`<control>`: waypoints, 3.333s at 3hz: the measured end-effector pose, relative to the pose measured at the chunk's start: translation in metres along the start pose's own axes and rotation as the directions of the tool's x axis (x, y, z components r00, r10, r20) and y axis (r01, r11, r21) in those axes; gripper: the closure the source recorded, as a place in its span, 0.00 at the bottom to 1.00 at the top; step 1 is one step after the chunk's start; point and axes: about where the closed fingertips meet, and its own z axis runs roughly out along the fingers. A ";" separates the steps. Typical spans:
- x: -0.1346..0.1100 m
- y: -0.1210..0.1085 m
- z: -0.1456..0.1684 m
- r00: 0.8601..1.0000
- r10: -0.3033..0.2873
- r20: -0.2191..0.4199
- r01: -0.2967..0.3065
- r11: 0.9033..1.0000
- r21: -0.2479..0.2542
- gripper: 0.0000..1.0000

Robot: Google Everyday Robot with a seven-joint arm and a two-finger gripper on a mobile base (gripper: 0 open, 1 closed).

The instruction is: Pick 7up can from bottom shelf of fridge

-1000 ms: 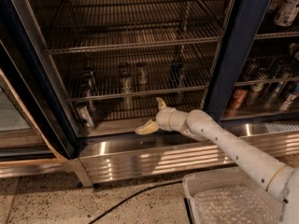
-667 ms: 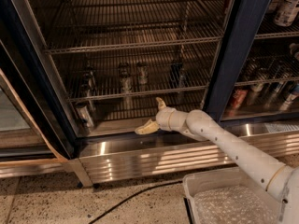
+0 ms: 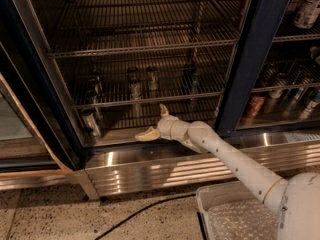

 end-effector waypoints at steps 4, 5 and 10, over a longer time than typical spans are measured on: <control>-0.026 -0.079 0.080 0.996 -0.002 0.090 -0.013 0.985 0.174 0.00; -0.026 -0.079 0.080 0.996 -0.003 0.091 -0.013 0.984 0.175 0.00; -0.047 -0.098 0.137 0.985 -0.073 0.159 0.039 0.978 0.205 0.00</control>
Offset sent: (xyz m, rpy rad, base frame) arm 0.0858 0.0235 0.0185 0.0801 -0.1162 -0.1467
